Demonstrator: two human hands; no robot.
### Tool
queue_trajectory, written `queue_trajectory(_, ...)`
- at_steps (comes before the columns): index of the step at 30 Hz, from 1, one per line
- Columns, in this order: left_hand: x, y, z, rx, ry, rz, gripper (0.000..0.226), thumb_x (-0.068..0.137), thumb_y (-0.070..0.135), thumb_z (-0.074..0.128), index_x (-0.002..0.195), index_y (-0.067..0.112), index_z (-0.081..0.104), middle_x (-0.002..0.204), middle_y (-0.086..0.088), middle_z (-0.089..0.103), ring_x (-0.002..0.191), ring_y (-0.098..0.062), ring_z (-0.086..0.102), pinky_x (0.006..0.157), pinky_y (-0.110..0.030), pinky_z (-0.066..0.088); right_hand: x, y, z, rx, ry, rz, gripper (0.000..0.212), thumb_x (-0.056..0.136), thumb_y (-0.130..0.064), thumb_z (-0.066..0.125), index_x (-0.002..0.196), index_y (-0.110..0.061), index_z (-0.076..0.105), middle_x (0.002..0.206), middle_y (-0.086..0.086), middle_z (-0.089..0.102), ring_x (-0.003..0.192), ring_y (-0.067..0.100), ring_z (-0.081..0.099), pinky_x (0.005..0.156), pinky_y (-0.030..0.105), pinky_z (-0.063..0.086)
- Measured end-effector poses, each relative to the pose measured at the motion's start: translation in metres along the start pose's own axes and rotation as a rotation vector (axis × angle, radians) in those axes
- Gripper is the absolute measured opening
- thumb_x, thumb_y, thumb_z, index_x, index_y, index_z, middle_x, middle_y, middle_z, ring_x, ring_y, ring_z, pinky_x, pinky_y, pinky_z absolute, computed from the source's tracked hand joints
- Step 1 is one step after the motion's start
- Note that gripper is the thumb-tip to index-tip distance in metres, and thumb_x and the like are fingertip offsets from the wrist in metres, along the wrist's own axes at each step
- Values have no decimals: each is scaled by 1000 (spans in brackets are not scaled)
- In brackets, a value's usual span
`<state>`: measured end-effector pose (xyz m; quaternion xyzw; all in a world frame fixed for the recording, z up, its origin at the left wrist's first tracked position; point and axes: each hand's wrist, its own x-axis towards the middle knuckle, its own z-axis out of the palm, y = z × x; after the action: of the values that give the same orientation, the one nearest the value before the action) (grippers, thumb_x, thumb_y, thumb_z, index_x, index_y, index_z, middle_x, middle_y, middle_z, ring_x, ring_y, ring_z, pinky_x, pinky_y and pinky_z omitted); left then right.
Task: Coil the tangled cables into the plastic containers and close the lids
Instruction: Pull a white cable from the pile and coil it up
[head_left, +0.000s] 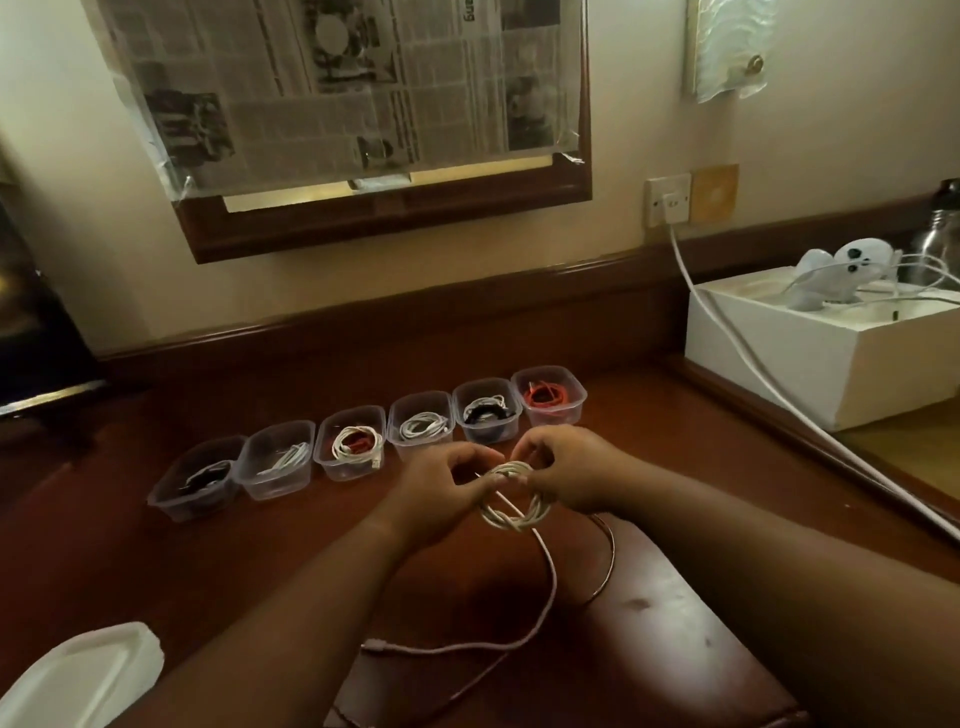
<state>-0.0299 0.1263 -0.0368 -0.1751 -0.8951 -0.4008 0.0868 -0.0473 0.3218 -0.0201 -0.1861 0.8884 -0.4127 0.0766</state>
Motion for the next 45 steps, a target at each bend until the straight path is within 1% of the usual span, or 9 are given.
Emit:
queue_trajectory(3,24,-39,-7,71,103,-70,17,92,20,68,109,17,71,98,9,68,89,-4,66,75,-13,52,36,12,0,-45,25,23,19,94,-15,64,113,-16,62,103,1,63,92,15,65,82,33,59)
queue_trajectory(5,42,-76,-18,293,219,-113,21,91,24,70,110,18,71,103,3,69,95,-10,64,84,-23,53,66,19,3,-12,82,36,17,93,-15,65,110,-17,62,100,2,63,88,15,65,76,31,59)
queue_trajectory(9,57,-120,-36,686,110,-164,44,89,39,63,129,23,61,125,-1,59,116,-21,54,97,-40,48,132,23,17,117,249,88,12,91,-16,68,101,-19,62,86,0,63,74,13,62,61,28,54)
queue_trajectory(14,62,-136,-41,783,23,-57,47,88,42,60,131,23,59,124,-1,59,111,-25,57,91,-41,50,204,6,38,255,406,95,6,90,-22,69,92,-21,64,82,-1,65,75,17,63,58,29,49)
queue_trajectory(24,62,-147,-47,814,-65,-31,59,93,52,53,145,27,42,139,1,48,125,-21,46,103,-40,44,262,-23,77,-517,38,-26,21,93,-11,56,113,-17,59,113,8,62,94,25,60,70,34,49)
queue_trajectory(29,61,-149,-47,814,-73,-29,62,93,52,52,148,27,39,141,0,46,128,-21,43,105,-42,42,266,-15,83,-759,33,9,26,93,-32,60,116,-21,63,115,3,66,111,27,57,96,44,38)
queue_trajectory(39,39,-113,-58,793,-67,-48,42,90,49,55,123,24,61,117,-1,60,110,-22,57,89,-39,49,205,-23,71,-579,53,-78,24,94,-34,56,109,-18,66,106,5,69,93,24,63,83,42,55)
queue_trajectory(42,13,-99,-56,868,-148,-195,35,90,55,54,106,26,63,104,1,63,96,-23,62,72,-33,47,161,-17,72,-529,36,-77,21,94,-33,57,105,-18,66,99,4,68,88,20,62,77,37,56)
queue_trajectory(45,-14,-93,-55,970,-258,-401,40,88,60,56,108,26,61,108,-1,63,100,-25,63,76,-35,47,113,-10,72,-529,-8,-57,21,96,-34,58,109,-20,66,102,1,65,91,18,59,76,33,52)
